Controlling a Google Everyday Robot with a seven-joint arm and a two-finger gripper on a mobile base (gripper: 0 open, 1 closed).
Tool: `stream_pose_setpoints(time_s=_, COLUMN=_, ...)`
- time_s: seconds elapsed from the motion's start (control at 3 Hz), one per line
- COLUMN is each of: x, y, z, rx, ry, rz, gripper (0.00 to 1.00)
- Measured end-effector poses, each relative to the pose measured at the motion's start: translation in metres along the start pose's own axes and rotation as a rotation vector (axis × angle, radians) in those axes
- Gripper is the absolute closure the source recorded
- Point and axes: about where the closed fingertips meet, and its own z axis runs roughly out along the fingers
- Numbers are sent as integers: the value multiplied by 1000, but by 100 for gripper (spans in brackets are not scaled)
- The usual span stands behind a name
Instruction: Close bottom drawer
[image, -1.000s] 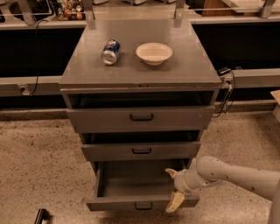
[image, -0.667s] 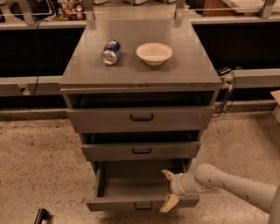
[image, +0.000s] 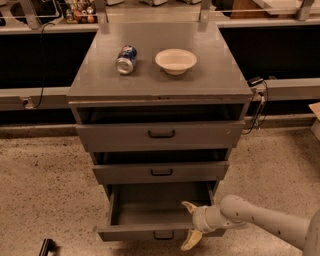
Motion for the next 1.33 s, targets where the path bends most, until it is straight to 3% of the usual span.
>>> stream_pose_setpoints(time_s=0.33, x=27, y=11, z=12, rx=-61, ry=36, rz=-18, gripper=0)
stream_pose_setpoints(time_s=0.67, x=62, y=29, z=17, rx=-97, ry=69, rz=-49, gripper=18)
stream_pose_setpoints(time_s=1.0, x=87, y=42, z=14, rx=-98, ry=115, rz=-89, gripper=41)
stream_pose_setpoints(time_s=1.33, x=86, y=43, z=16, rx=-101, ry=113, rz=-90, gripper=64)
